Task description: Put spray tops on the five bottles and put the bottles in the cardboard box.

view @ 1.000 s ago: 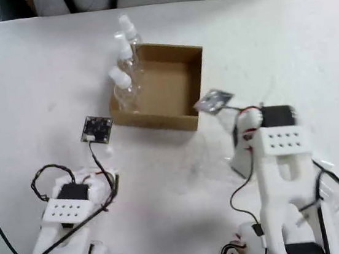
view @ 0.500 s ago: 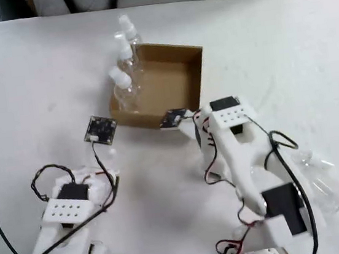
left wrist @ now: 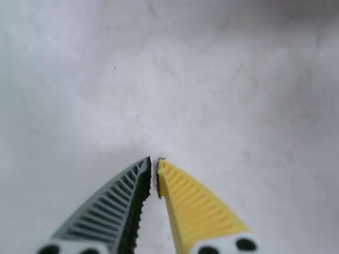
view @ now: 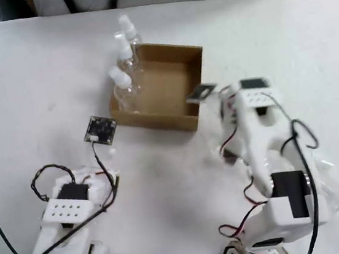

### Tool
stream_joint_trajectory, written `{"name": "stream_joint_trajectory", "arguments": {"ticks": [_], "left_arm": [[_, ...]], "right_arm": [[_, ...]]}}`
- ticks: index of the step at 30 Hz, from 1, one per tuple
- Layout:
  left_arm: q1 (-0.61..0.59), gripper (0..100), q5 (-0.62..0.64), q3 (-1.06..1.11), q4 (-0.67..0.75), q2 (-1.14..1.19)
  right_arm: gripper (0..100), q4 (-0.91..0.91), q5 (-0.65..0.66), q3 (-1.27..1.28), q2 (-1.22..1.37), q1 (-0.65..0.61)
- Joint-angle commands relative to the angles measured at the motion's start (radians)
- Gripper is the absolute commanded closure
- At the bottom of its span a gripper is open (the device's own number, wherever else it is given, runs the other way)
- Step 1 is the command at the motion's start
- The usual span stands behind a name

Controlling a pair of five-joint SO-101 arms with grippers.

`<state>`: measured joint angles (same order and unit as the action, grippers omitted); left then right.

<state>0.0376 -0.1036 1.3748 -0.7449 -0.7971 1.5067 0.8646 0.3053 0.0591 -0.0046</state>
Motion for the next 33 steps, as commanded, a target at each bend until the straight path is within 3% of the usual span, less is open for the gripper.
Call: {"name": "stream_joint_trajectory", "arguments": {"ticks": [1,7,16,21,27,33], "left_arm": [[-0.002,97,-0.012,-0.023,0.018,-0.031],[-0.005,97,-0.012,-0.021,0.020,-0.031],[-0.005,97,-0.009,-0.021,0.021,-0.031],[-0.004,97,-0.009,-0.021,0.021,-0.031],[-0.004,97,-0.006,-0.021,0.021,-0.031],[-0.004,97,-0.006,-0.021,0.021,-0.031]], "right_arm": [[97.7,0.174,-0.063,-0.239,-0.004,0.148],[97.5,0.211,-0.153,-0.500,0.007,0.515],[97.1,0.062,-0.063,-0.551,0.111,0.906],[97.0,-0.058,0.034,-0.559,0.262,0.981],[96.1,-0.223,0.150,-0.559,0.407,0.984],[71.5,-0.331,0.155,-0.560,0.440,0.983]]}}
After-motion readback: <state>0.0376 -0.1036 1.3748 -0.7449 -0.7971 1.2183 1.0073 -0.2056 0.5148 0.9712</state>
